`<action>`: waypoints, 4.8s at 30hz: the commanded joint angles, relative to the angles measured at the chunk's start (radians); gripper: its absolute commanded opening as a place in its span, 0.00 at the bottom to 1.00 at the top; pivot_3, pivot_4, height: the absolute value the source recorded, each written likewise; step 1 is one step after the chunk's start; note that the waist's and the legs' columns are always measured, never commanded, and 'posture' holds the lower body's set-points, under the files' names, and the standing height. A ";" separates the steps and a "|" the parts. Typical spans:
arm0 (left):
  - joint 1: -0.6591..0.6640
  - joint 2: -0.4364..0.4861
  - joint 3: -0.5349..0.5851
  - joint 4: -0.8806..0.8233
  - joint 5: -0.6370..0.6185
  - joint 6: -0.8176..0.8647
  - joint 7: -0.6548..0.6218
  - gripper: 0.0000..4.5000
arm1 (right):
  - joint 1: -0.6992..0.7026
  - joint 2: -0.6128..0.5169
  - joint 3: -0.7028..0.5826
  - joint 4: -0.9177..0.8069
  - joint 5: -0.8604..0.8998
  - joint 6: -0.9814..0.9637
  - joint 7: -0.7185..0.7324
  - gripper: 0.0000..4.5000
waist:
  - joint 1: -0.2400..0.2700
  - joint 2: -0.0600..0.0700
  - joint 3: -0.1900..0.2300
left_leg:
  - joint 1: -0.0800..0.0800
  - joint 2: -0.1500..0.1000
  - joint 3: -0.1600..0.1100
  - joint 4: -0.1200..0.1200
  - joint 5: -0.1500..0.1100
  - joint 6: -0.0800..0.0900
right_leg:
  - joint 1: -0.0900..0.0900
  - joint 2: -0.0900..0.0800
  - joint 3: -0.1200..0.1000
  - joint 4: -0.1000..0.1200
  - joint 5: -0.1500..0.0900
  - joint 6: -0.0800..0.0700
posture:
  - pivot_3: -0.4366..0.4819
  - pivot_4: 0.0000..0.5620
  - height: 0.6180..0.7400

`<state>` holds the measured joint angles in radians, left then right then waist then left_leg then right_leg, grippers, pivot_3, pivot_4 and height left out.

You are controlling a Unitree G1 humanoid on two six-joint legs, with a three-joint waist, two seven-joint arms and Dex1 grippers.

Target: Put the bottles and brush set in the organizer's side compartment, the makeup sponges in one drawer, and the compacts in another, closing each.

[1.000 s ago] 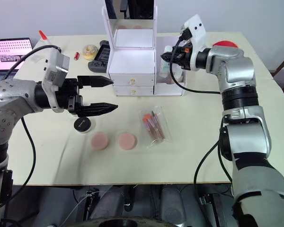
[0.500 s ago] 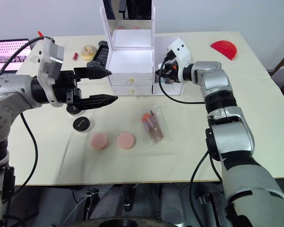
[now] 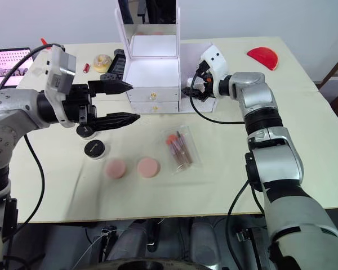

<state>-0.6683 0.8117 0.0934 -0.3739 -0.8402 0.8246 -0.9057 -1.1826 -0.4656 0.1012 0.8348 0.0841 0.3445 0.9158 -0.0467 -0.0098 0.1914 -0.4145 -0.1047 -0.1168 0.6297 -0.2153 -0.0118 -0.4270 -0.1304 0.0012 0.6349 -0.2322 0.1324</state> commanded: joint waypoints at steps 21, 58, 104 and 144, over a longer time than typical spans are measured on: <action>0.727 0.220 0.595 0.337 0.301 -0.297 -0.132 1.00 | 0.933 -0.562 -0.652 -0.711 0.265 0.166 0.245 0.99 | 0.035 0.002 -0.001 | 0.002 0.003 0.006 0.000 -0.003 0.004 | 0.002 -0.001 0.002 -0.004 -0.002 -0.005 | 0.48 0.27 0.98; 0.237 -0.126 -0.047 0.019 0.237 -0.177 0.001 1.00 | 0.753 -0.405 -0.268 -1.049 0.550 0.415 0.123 0.99 | 0.041 0.001 -0.001 | 0.004 0.006 0.007 0.002 -0.003 0.004 | 0.006 0.001 0.003 -0.005 0.001 -0.001 | 0.48 0.27 0.98; 0.082 -0.467 -0.490 0.527 0.734 -0.470 -0.025 0.00 | 0.254 -0.071 0.104 -0.390 0.456 1.027 0.053 0.37 | 0.031 0.000 -0.002 | 0.003 0.008 0.006 0.002 -0.002 0.004 | 0.004 0.006 0.004 -0.004 0.005 -0.002 | 0.48 0.27 0.98; 0.287 -0.061 0.223 -0.185 -0.008 0.108 0.147 0.99 | 0.122 -0.055 -0.431 -0.548 0.541 0.559 -0.190 0.00 | 0.029 0.000 -0.001 | 0.003 0.013 0.008 0.001 -0.001 0.001 | 0.002 0.010 0.006 -0.005 0.006 -0.005 | 0.48 0.27 0.98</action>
<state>-0.3544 0.7596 0.3156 -0.5508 -0.8581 0.9683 -0.7949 -1.0036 -0.5318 -0.3000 0.2253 0.6668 1.0402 0.7721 -0.0175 -0.0100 0.1903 -0.4111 -0.0919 -0.1088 0.6299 -0.2162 -0.0108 -0.4249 -0.1196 0.0068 0.6300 -0.2257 0.1269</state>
